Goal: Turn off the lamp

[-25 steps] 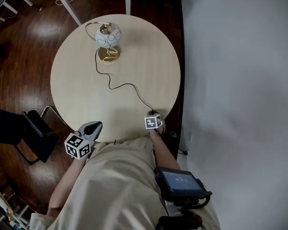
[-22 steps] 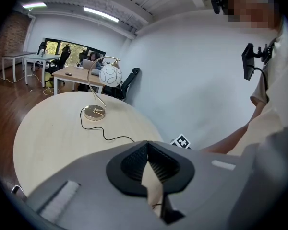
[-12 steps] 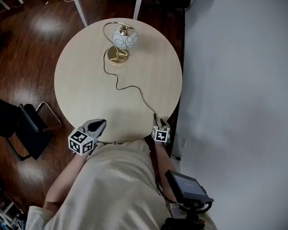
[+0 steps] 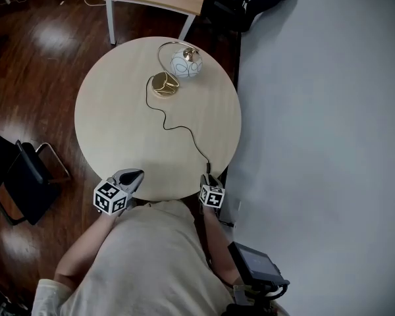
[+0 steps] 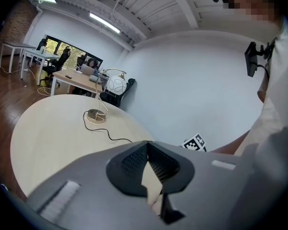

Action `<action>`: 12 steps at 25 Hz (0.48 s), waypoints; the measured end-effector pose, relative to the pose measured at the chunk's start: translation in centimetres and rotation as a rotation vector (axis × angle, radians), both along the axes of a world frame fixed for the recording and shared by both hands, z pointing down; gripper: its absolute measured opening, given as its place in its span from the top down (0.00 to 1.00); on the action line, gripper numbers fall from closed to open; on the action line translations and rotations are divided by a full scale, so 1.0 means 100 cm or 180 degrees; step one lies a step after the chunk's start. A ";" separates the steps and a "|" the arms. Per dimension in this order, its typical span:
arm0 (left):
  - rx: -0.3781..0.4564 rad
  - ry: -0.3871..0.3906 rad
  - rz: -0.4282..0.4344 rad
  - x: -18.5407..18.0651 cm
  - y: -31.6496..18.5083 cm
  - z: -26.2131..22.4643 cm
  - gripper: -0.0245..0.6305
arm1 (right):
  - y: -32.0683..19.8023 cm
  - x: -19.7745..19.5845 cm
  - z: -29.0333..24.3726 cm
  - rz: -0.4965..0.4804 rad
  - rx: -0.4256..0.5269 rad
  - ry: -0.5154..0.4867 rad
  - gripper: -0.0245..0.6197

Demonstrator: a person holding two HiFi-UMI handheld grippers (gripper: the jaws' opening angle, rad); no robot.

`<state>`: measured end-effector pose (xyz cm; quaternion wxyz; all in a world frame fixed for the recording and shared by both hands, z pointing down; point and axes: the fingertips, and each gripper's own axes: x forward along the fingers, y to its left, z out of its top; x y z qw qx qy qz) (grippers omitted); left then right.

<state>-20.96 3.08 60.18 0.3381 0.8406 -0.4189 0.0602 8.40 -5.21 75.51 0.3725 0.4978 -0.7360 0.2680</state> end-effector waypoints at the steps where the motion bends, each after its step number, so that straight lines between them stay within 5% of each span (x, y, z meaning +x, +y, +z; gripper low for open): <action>1: 0.0006 0.0015 0.0002 -0.006 0.003 0.001 0.96 | 0.003 -0.006 -0.007 -0.0004 0.0035 -0.0009 0.76; 5: 0.0014 0.0052 0.0047 -0.025 0.018 0.008 0.96 | 0.015 -0.027 -0.033 0.0051 0.0181 -0.0129 0.76; 12: -0.0037 0.0067 0.0170 -0.048 0.038 0.036 0.96 | 0.043 -0.063 -0.077 0.0375 0.0378 -0.0842 0.81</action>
